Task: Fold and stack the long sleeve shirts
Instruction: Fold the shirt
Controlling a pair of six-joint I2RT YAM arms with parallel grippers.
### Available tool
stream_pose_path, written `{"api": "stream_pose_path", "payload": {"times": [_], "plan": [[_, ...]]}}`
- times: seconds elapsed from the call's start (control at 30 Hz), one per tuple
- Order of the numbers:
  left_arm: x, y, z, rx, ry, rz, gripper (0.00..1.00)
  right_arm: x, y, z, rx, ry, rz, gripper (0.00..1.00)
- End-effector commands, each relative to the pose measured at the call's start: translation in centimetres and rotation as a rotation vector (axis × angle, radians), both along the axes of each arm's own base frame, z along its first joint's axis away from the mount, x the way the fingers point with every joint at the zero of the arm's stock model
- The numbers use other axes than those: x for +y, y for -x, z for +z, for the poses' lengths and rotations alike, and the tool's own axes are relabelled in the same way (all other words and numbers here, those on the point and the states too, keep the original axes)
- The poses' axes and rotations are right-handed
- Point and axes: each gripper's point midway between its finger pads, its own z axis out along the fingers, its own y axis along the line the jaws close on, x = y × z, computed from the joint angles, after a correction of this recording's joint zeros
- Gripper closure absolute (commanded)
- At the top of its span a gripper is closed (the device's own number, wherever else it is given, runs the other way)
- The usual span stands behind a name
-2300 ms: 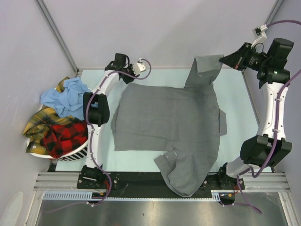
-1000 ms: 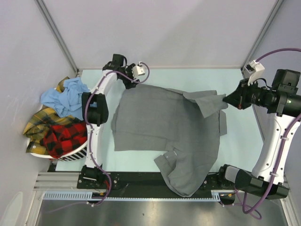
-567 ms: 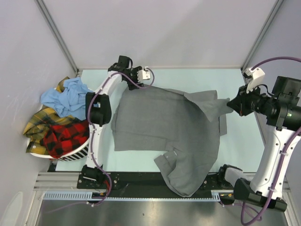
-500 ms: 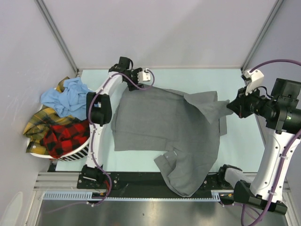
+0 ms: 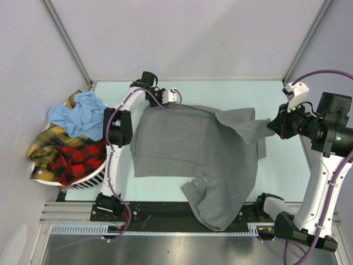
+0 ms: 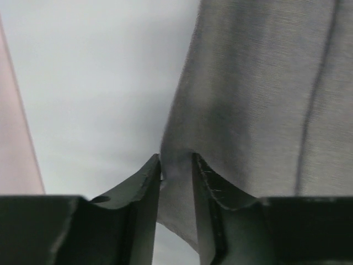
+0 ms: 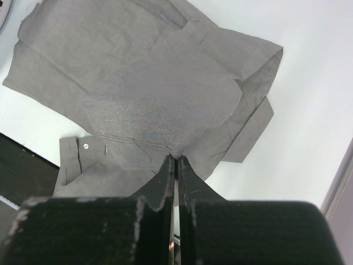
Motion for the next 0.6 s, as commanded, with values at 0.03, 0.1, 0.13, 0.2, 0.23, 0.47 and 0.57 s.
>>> {"api": "stream_pose_path", "payload": {"times": [0.03,0.1,0.13,0.2,0.23,0.47,0.57], "plan": [[0.0,1.9,3.8,-0.018,0.007,-0.034,0.78,0.9,2.3,-1.2,0.141,-0.062,0.0,1.0],[0.3,2.2,4.6,-0.016,0.003,-0.021,0.91,0.8,2.2,-1.2,0.14,-0.06,0.002,1.0],[0.3,2.4,4.6,-0.011,-0.001,-0.011,0.95,0.8,2.2,-1.1,0.133,-0.057,-0.001,1.0],[0.6,2.6,5.5,-0.008,0.005,0.025,1.0,0.7,2.2,-0.8,0.127,-0.056,-0.007,1.0],[0.7,2.9,5.5,0.002,0.005,0.035,1.0,0.7,2.2,-0.7,0.126,-0.054,-0.013,1.0],[1.4,5.4,7.1,0.013,-0.001,0.052,1.0,0.4,3.5,0.0,0.08,-0.022,-0.053,1.0],[1.8,7.3,7.2,0.035,-0.031,0.037,1.0,0.5,4.1,-0.1,0.077,-0.018,-0.067,1.0]]}}
